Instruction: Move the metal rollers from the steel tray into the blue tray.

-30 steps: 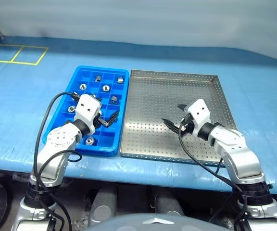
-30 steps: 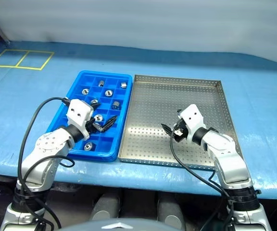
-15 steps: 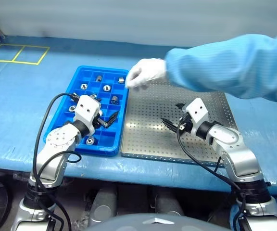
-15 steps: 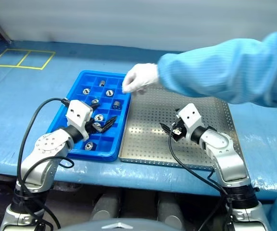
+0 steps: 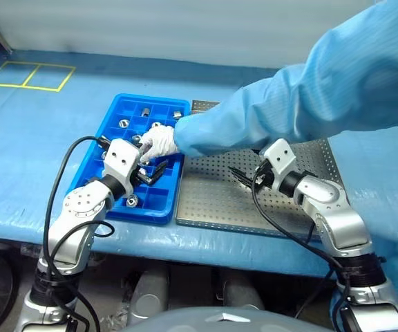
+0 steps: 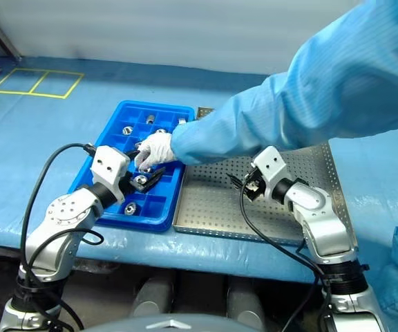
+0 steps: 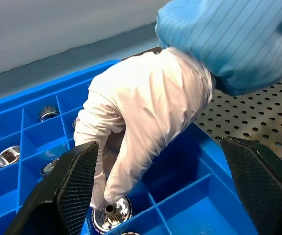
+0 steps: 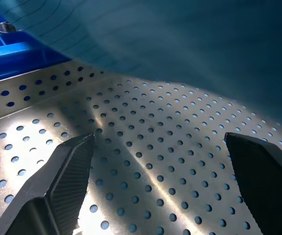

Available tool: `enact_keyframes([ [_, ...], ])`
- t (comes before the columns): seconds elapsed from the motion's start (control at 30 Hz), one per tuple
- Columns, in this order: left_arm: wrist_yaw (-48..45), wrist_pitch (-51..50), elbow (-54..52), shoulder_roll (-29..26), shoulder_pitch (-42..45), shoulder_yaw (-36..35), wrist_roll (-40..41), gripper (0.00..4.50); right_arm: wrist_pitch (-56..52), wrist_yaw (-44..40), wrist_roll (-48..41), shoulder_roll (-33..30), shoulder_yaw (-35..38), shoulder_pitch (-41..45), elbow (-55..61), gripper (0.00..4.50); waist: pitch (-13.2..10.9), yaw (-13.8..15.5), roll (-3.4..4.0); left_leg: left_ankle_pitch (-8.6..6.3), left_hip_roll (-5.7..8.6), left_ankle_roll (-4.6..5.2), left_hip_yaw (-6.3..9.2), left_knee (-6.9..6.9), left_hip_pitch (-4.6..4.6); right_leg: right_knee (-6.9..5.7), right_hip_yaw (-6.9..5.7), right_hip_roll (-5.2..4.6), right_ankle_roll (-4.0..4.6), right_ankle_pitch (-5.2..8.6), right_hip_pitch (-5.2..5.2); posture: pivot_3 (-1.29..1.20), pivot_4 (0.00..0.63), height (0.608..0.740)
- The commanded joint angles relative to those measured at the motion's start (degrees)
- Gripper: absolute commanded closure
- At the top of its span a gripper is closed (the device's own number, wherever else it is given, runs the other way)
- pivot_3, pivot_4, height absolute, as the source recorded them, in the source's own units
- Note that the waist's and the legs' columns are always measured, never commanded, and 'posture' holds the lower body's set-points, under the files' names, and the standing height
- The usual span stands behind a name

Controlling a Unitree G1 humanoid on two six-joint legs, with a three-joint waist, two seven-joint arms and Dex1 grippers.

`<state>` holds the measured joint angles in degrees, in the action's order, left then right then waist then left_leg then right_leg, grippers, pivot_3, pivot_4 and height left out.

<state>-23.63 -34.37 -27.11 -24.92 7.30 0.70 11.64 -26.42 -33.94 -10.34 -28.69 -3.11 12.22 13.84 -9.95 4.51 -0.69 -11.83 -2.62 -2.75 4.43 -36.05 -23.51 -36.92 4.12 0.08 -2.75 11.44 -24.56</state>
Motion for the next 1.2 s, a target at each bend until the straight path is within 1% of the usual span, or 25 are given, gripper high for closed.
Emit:
enact_keyframes([
  [0.03,0.5,0.8,-2.9,-0.4,-0.1,-1.0,-0.2,0.13,1.6,-0.2,0.0,0.1,0.3,1.0,0.4,0.03,0.0,0.1,0.0,0.0,0.0,0.0,0.0,0.0,0.0,0.0,0.0,0.0,0.0,0.0,0.0,0.29,0.15,0.74],
  [0.57,1.0,0.7,-3.4,-0.7,-0.8,-1.6,0.0,0.13,3.2,-1.0,0.6,0.7,-0.4,2.7,-2.2,0.03,0.0,0.5,0.0,0.02,0.0,0.02,0.0,-0.02,0.01,-0.01,0.01,0.0,-0.01,-0.02,0.01,0.31,0.15,0.74],
  [1.2,1.0,1.3,-2.2,-0.5,0.4,-1.1,-0.1,0.13,3.7,-0.8,1.1,0.9,-0.1,1.9,-2.0,0.03,0.0,0.6,0.0,0.02,0.01,0.03,0.0,-0.02,0.0,-0.01,0.01,0.0,-0.01,-0.02,0.01,0.29,0.15,0.74],
])
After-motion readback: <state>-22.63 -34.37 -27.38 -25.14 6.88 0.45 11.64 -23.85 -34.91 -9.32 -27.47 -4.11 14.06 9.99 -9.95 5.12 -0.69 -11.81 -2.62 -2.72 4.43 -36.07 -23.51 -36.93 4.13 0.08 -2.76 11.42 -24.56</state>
